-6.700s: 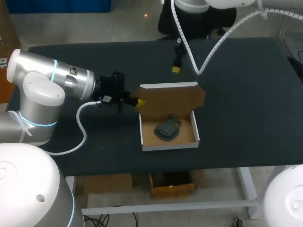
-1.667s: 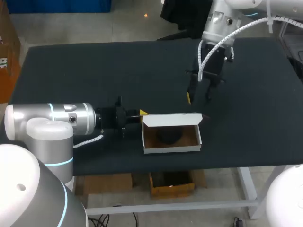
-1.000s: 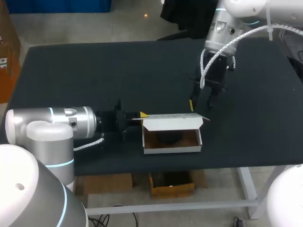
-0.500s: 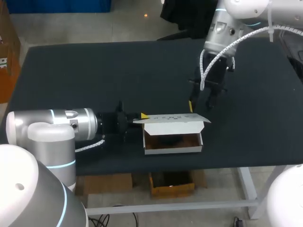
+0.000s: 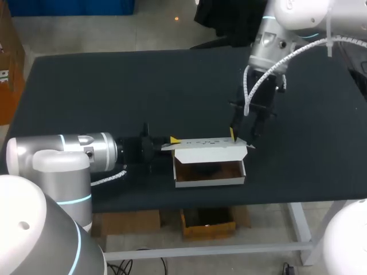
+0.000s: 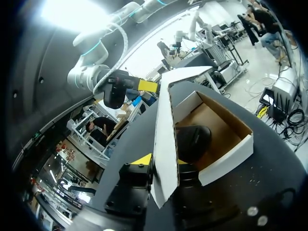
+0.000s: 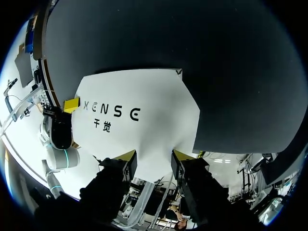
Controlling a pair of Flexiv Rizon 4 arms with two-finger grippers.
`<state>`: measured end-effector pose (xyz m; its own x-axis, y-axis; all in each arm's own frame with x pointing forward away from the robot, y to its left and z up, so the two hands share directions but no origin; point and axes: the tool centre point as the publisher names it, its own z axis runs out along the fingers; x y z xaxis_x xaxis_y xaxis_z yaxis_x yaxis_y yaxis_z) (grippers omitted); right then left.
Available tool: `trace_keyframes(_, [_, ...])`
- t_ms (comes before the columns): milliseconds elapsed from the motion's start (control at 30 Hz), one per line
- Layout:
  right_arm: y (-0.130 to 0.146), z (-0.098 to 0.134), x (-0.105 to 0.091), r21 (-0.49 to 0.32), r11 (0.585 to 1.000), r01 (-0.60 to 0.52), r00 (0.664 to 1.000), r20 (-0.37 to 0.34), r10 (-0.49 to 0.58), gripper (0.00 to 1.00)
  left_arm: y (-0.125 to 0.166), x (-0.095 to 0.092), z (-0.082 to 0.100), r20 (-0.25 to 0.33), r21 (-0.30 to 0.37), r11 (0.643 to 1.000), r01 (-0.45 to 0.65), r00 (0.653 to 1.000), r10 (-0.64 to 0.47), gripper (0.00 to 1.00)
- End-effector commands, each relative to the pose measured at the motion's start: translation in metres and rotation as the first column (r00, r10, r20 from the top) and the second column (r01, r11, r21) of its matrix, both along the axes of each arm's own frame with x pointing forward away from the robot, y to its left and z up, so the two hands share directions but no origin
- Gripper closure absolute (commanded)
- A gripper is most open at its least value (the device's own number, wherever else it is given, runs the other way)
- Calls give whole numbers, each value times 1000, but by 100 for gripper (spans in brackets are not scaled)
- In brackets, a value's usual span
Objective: Assemble the packaging by folding the flat box into shape, placing the metal phone stand inside, and closing the box properly
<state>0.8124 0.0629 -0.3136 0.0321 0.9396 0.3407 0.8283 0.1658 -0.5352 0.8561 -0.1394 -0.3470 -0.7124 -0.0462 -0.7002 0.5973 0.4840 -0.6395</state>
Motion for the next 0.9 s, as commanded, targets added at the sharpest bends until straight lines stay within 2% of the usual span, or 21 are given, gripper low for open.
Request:
trace_keyframes(33, [-1,-1,-2,4,1000,2,1000,3,-2,56,3,-4,1,8,-9,1000,-10,1000,10,81])
trace_keyframes(333, [-1,-3,-2,6,1000,1,1000,-1,-1,56,15,-7,6,12,-28,999,-24,1000,25,66])
trace_keyframes(567, [1,-5,-2,6,1000,-2,1000,-4,2,56,38,-23,14,20,-33,999,-41,999,42,61])
trace_keyframes(700, [1,-7,-1,5,1000,-2,1000,-5,2,56,54,-34,19,10,-2,998,-61,998,61,55])
trace_keyframes(800, [2,-8,-2,6,1000,-3,1000,-4,3,56,66,-40,24,-23,32,996,-78,997,79,51])
trace_keyframes(833, [2,-9,-2,6,1000,-3,1000,-3,3,56,70,-42,26,-33,43,996,-80,996,82,40])
trace_keyframes(900, [3,-10,-2,5,1000,-4,1000,-4,4,56,75,-44,31,-88,101,991,-93,991,102,1])
